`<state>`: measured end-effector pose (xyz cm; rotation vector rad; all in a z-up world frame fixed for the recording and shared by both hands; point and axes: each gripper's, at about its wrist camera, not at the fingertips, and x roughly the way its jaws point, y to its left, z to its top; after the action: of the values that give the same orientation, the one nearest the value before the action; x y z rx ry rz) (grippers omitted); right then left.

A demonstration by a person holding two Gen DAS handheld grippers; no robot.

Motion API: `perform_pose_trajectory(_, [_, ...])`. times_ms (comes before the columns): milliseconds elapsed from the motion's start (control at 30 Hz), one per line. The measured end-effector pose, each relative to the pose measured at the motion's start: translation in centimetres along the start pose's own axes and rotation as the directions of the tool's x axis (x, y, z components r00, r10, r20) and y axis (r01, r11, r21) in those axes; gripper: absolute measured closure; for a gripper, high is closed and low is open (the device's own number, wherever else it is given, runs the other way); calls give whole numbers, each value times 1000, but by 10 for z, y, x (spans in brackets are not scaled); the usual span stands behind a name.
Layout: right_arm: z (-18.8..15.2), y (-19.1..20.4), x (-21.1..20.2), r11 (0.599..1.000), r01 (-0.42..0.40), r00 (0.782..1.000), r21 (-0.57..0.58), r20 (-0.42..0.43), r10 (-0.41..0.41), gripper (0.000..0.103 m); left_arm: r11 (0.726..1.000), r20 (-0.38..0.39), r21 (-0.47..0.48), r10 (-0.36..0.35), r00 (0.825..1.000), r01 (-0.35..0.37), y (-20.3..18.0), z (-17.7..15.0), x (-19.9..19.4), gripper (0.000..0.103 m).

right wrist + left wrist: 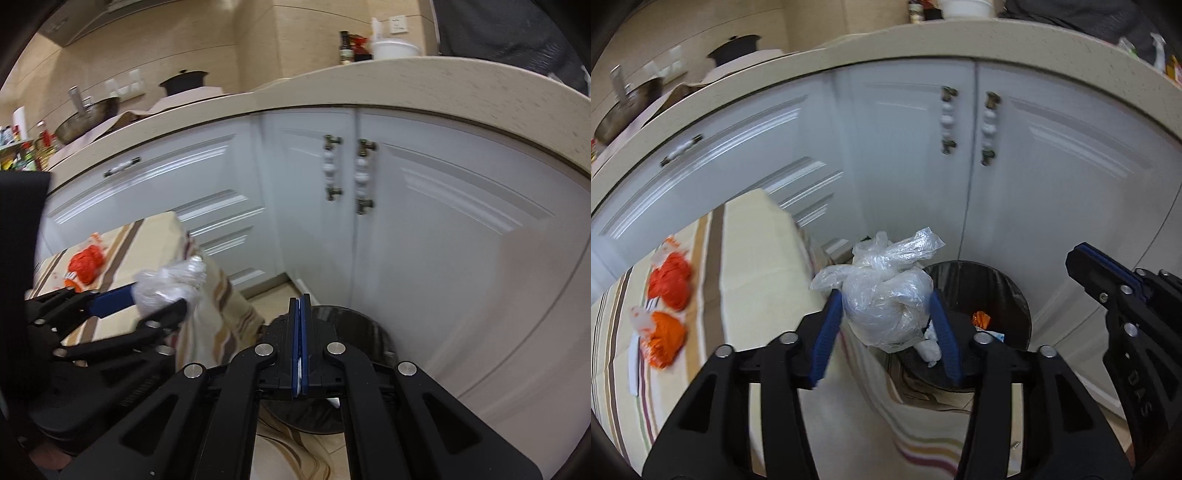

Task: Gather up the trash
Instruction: 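Carry the foil pack and clear bag over the bin and release, then grasp the orange plastic bag with the right gripper while the left grasps the white paper strip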

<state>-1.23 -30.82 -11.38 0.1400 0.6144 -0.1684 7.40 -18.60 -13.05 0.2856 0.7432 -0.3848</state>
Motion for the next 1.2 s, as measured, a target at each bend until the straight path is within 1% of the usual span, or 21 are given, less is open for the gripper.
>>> perform_pose_trajectory(33, [0,-4,0,1000,12,1000,5,-3,-11,102,1000,0,15,10,1000,-10,-8,2,5,39])
perform_pose_trajectory(133, [-2,-13,2,999,32,999,21,-8,-32,100,1000,-12,22,12,1000,-12,-17,6,13,33])
perform_pose_trajectory(167, [-3,-16,3,999,36,999,25,-12,-36,97,1000,-13,17,12,1000,-12,-16,6,13,32])
perform_pose_trajectory(200, [-3,-16,3,999,39,999,24,-13,-39,92,1000,-11,10,13,1000,-13,-13,6,12,29])
perform_pose_trajectory(233, [-3,-16,3,999,42,999,22,-13,-41,90,1000,-7,4,18,1000,-18,-10,5,10,26])
perform_pose_trajectory(267, [-3,-14,4,999,41,999,21,-11,-41,84,1000,-5,-1,26,1000,-26,-6,5,9,25])
perform_pose_trajectory(300, [-3,-13,4,999,38,999,19,-10,-38,79,999,-6,-9,35,999,-35,0,4,7,25])
perform_pose_trajectory(433, [1,3,5,1000,8,1000,2,-2,-8,71,996,2,-53,74,997,-73,31,0,-5,25])
perform_pose_trajectory(500, [5,15,6,1000,-12,1000,-14,3,12,66,991,4,-87,107,994,-106,54,-4,-13,25])
perform_pose_trajectory(600, [11,40,8,997,-64,998,-44,9,64,63,979,3,-130,161,987,-160,85,-12,-24,24])
perform_pose_trajectory(667, [15,60,8,992,-108,994,-63,10,109,61,965,-3,-157,211,977,-209,111,-19,-33,24])
perform_pose_trajectory(767, [19,94,9,981,-168,986,-101,6,169,60,935,-21,-202,293,956,-291,151,-34,-46,24])
perform_pose_trajectory(900, [21,137,14,958,-248,969,-143,-16,248,57,885,-68,-266,377,924,-381,205,-57,-60,24])
perform_pose_trajectory(1067, [20,195,21,917,-343,939,-202,-60,338,55,821,-132,-335,445,886,-463,260,-87,-74,24])
perform_pose_trajectory(1200, [16,231,26,891,-381,924,-248,-94,370,52,782,-163,-374,474,865,-499,290,-106,-84,24])
